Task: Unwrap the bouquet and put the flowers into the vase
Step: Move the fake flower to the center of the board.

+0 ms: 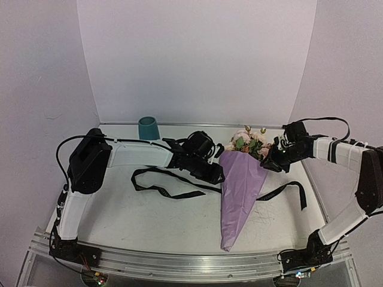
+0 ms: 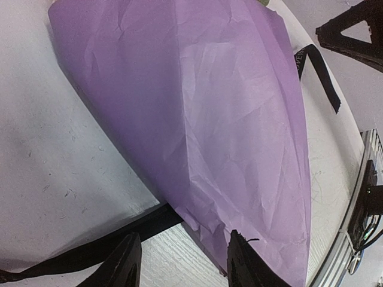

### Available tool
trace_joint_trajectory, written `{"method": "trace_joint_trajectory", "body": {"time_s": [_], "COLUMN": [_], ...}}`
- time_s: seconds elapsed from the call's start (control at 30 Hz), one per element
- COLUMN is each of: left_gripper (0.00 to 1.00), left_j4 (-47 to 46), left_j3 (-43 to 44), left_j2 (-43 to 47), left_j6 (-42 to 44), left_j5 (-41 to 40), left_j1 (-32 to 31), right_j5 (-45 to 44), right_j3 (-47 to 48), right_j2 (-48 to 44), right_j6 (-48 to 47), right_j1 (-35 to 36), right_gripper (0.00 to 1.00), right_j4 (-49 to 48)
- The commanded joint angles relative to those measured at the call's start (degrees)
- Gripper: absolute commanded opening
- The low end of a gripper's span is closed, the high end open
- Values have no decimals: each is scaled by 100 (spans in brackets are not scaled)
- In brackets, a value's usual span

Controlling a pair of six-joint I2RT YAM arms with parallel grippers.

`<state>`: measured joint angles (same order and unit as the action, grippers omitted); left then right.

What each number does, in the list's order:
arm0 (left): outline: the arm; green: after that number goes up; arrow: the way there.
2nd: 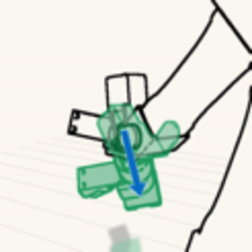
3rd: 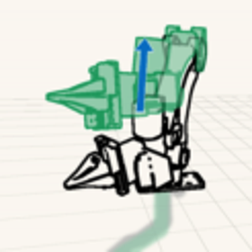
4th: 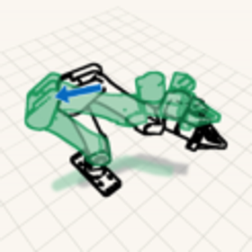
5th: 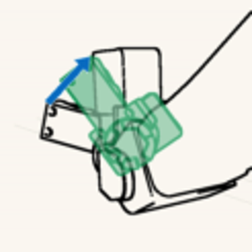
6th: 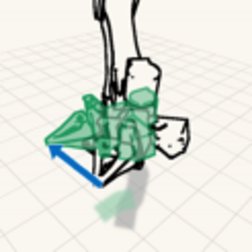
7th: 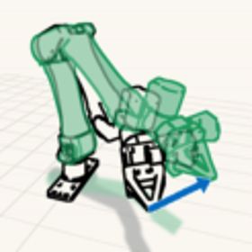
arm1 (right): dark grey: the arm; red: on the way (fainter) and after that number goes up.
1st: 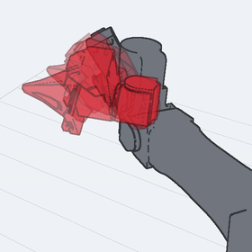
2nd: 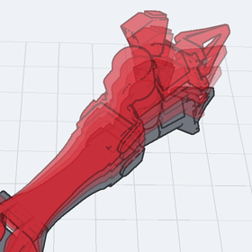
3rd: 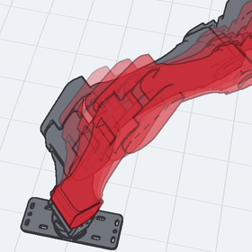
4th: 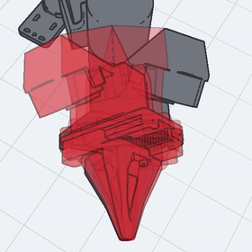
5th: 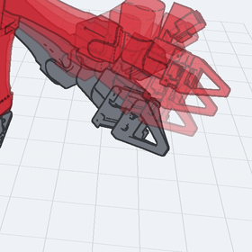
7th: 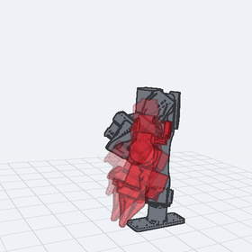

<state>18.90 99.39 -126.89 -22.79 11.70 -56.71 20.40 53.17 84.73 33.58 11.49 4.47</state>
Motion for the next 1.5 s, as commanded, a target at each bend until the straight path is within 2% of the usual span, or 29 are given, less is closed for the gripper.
{"method": "trace_joint_trajectory", "body": {"time_s": [0.0, 0.1, 0.17, 0.33, 0.87, 1.03, 1.2, 1.23, 1.47], "left_gripper": [50, 50, 50, 50, 50, 50, 50, 50, 50], "left_j4": [-193, -193, -193, -193, -193, -188, -147, -135, -100], "left_j3": [255, 256, 228, 38, -390, -432, -461, -466, -437], "left_j2": [80, 77, 95, 252, 629, 680, 731, 737, 725], "left_j6": [-13, -31, -46, -38, -125, -82, -54, -45, 8], "left_j5": [-75, -64, -64, -152, -258, -290, -318, -318, -334], "left_j1": [-26, -25, -25, -25, -29, -25, -25, -25, -25], "right_j5": [-123, -542, -691, -561, 110, 267, 399, 415, 577], "right_j3": [230, 187, 117, -136, -702, -848, -812, -805, -661], "right_j2": [-185, -223, -226, -73, 485, 560, 525, 476, 33], "right_j6": [-53, -50, -63, -153, 107, 201, 242, 265, 483], "right_j1": [-15, -23, -63, -334, -340, -340, -340, -340, -342], "right_gripper": [26, 37, 39, 40, 39, 34, 10, 8, 3], "right_j4": [360, 504, 533, 484, -480, -830, -907, -901, -566]}}
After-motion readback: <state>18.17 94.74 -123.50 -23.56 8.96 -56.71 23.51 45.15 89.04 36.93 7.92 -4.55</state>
